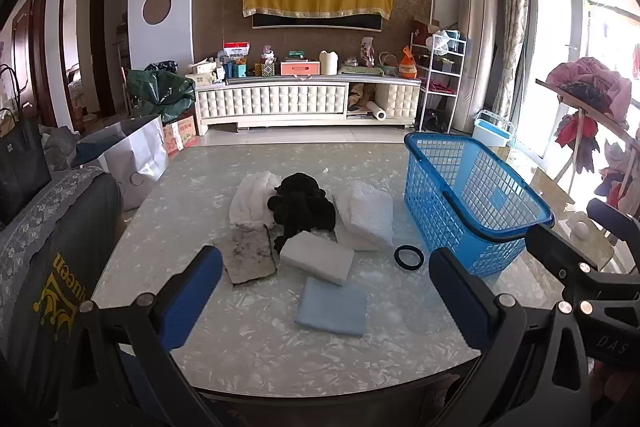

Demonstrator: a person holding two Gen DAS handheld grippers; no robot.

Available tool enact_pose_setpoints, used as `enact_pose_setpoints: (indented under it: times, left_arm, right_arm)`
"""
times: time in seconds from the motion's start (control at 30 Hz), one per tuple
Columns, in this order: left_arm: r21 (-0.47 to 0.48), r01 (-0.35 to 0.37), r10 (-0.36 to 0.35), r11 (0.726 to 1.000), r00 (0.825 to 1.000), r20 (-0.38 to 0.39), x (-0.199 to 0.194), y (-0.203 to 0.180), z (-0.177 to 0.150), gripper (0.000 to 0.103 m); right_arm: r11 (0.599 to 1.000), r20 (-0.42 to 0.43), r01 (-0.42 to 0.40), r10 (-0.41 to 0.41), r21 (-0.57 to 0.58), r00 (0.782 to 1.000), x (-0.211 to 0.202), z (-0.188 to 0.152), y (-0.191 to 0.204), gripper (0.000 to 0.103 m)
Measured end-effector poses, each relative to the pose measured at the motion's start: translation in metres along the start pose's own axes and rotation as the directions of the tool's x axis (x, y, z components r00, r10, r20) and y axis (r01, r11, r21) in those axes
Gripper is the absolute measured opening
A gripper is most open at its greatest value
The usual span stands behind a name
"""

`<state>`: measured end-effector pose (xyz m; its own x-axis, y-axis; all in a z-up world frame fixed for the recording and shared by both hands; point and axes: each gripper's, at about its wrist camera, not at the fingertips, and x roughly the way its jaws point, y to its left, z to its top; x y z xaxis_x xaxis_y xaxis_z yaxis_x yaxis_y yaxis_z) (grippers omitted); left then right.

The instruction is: Organize soft objects

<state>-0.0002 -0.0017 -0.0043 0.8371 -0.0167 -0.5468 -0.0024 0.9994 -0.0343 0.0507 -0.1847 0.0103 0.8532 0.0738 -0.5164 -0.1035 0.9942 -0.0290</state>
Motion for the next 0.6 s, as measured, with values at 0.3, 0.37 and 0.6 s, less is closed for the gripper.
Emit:
enact_pose_setpoints:
  times: [0.3,0.37,0.6]
  left_arm:
    - [-0.002,-0.006,0.006,1.0,1.0,0.004,-0.0021,0.0001,0.0001,0.103]
    - [-0.004,-0.003,0.003,1.0,1.0,0.004,-0.0023,0.0,-0.0001,0.103]
    - [-0.002,-0.005,0.005,1.0,1.0,0.003,-0.0029,-0.0008,0.0022,0.103]
  right_arm:
    - [1.0,-0.009,-0.003,0.003,0.002,1.0,-0.0001,0.0005,0.0002,0.103]
    - [1.0,-0.011,-0.005,0.005,0.005,1.0,0.0001,0.0011,-0.0016,0.103]
    - [1.0,-0.011,-0.005,0.006,0.007,1.0,-0.0006,0.0019,-0.0025,0.103]
